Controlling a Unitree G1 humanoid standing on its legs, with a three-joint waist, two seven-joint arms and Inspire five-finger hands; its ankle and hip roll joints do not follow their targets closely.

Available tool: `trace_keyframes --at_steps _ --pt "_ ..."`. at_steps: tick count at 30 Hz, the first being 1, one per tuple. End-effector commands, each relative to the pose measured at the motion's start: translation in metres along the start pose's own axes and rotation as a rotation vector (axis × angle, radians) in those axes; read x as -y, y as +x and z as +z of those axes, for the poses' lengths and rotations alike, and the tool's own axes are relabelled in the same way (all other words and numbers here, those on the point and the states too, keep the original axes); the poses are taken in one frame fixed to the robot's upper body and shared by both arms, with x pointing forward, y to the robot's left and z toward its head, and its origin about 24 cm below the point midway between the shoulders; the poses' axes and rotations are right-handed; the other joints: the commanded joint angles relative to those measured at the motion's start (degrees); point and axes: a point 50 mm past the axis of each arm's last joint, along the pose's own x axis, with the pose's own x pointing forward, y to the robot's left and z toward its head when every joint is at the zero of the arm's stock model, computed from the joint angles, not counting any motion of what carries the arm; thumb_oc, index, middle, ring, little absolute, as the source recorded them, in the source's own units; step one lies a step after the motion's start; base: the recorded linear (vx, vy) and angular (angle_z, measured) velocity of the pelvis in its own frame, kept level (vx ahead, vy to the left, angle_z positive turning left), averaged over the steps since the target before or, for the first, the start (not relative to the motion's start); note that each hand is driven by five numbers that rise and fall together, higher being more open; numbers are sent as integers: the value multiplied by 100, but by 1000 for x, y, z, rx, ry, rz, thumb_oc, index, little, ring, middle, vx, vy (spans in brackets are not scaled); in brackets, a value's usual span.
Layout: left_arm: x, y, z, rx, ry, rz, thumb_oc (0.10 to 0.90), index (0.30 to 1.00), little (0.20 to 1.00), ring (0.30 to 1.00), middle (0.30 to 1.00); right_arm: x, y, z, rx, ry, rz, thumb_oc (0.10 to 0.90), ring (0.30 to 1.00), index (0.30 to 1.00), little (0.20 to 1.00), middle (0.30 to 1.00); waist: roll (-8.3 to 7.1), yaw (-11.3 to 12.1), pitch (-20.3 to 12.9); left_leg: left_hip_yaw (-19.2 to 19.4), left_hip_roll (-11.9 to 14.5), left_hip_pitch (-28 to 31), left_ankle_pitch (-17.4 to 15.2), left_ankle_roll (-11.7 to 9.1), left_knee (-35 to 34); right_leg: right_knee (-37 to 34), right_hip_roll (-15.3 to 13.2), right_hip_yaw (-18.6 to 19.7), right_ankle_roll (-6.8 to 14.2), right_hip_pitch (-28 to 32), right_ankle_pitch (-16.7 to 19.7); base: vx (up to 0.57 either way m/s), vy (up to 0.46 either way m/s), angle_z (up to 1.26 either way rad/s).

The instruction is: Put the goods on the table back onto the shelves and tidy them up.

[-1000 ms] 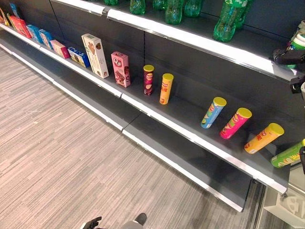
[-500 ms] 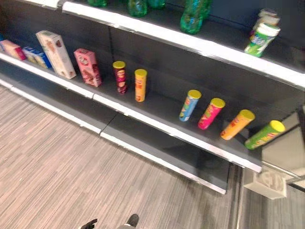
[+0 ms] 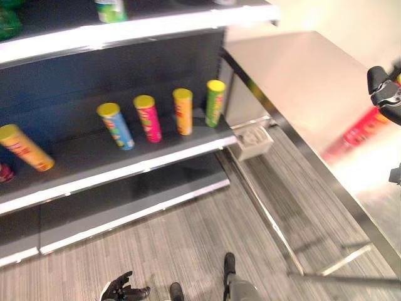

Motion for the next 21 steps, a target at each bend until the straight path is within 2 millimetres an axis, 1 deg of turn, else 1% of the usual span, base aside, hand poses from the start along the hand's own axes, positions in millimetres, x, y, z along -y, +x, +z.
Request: trace_keyframes --at_steps 1,2,3,4,6,8,10,11,12,13,14,15,16,17,18,19,20,21 --pt "-18 -1 14 71 24 23 800 900 900 900 900 34 42 77 387 -64 -146 800 900 900 900 900 -299 382 -409 -356 159 178 -794 -347 14 -90 -431 34 182 558 60 107 -150 -96" --pt "-16 -1 14 70 36 10 800 900 900 900 900 42 39 74 366 -79 -170 800 900 900 900 900 -380 369 -474 -229 168 170 -710 -397 14 -296 -376 -61 144 644 121 55 -149 -51" --pt "-16 -1 14 71 41 8 800 900 900 900 900 43 38 74 363 -82 -172 800 900 900 900 900 -382 397 -480 -226 173 170 -709 -403 14 -330 -363 -65 142 658 138 136 -251 -18" --pt "-13 -2 13 74 35 -4 800 900 900 900 900 48 39 74 358 -106 -178 800 900 900 900 900 -417 374 -594 -139 305 230 -697 -478 14 -521 -205 50 128 725 131 175 -237 -15" --pt "-9 -2 15 83 35 -24 800 900 900 900 900 51 40 73 343 -110 -178 800 900 900 900 900 -410 309 -670 -108 441 316 -689 -546 30 -598 -36 137 81 802 55 172 -251 -30" --pt "-5 -2 13 78 27 -40 800 900 900 900 900 53 41 71 329 -108 -165 800 900 900 900 900 -357 228 -734 -66 629 403 -669 -648 57 -663 174 222 -9 881 -87 104 -211 -38" --pt "-2 -2 12 74 12 -46 800 900 900 900 900 54 41 70 322 -64 -151 800 900 900 900 900 -311 159 -749 -23 841 412 -654 -740 227 -669 372 290 -143 938 -268 74 -226 -16" --pt "-1 -2 13 79 3 -48 800 900 900 900 900 54 41 69 317 -46 -141 800 900 900 900 900 -305 147 -738 -33 940 346 -643 -780 441 -678 465 335 -206 971 -352 52 -240 -14" --pt "0 -2 14 82 -7 -51 800 900 900 900 900 54 41 68 314 -11 -135 800 900 900 900 900 -295 122 -717 -55 1091 199 -674 -834 834 -699 595 378 -310 1014 -457 39 -246 -22" --pt "1 -1 17 94 -15 -55 800 900 900 900 900 53 42 69 322 26 -126 800 900 900 900 900 -304 125 -678 -125 1213 13 -622 -862 1260 -716 686 425 -404 1052 -537 32 -271 -21" --pt "0 -2 21 107 -18 -57 800 900 900 900 900 53 44 72 337 59 -116 800 900 900 900 900 -321 144 -622 -253 1364 -220 -469 -883 1810 -722 792 453 -521 1104 -611 23 -293 -21" --pt "0 -1 25 124 -23 -60 800 900 900 900 900 48 48 75 354 129 -89 800 900 900 900 900 -344 263 -456 -681 1432 -640 -64 -894 2717 -734 952 568 -722 1215 -752 -4 -266 -30" --pt "1 -1 27 128 -27 -62 800 900 900 900 900 44 50 73 344 160 -66 800 900 900 900 900 -373 332 -361 -989 1346 -916 5 -886 2965 -736 991 586 -778 1230 -805 -13 -177 -54" --pt "2 0 30 135 -29 -64 800 900 900 900 900 41 53 71 330 171 -47 800 900 900 900 900 -410 355 -321 -1189 1219 -1129 -95 -862 2923 -750 982 578 -769 1237 -829 -35 -53 -58" --pt "2 0 30 136 -30 -63 800 900 900 900 900 41 53 71 331 172 -47 800 900 900 900 900 -432 332 -331 -1196 1184 -1157 -58 -843 2904 -754 951 563 -766 1213 -810 24 11 -38" --pt "3 1 31 138 -33 -70 800 900 900 900 900 39 55 71 322 186 -29 800 900 900 900 900 -477 352 -327 -1263 1084 -1279 -216 -819 2637 -779 906 576 -703 1229 -818 116 117 -11" --pt "6 1 31 133 -21 -85 800 900 900 900 900 36 56 68 309 202 -9 800 900 900 900 900 -453 392 -362 -1344 1095 -1333 -332 -835 1989 -791 884 659 -600 1263 -840 124 116 12" --pt "6 1 31 132 -23 -85 800 900 900 900 900 36 57 69 310 203 -7 800 900 900 900 900 -477 400 -374 -1303 1057 -1289 -257 -822 1875 -793 850 679 -595 1241 -822 138 171 15"
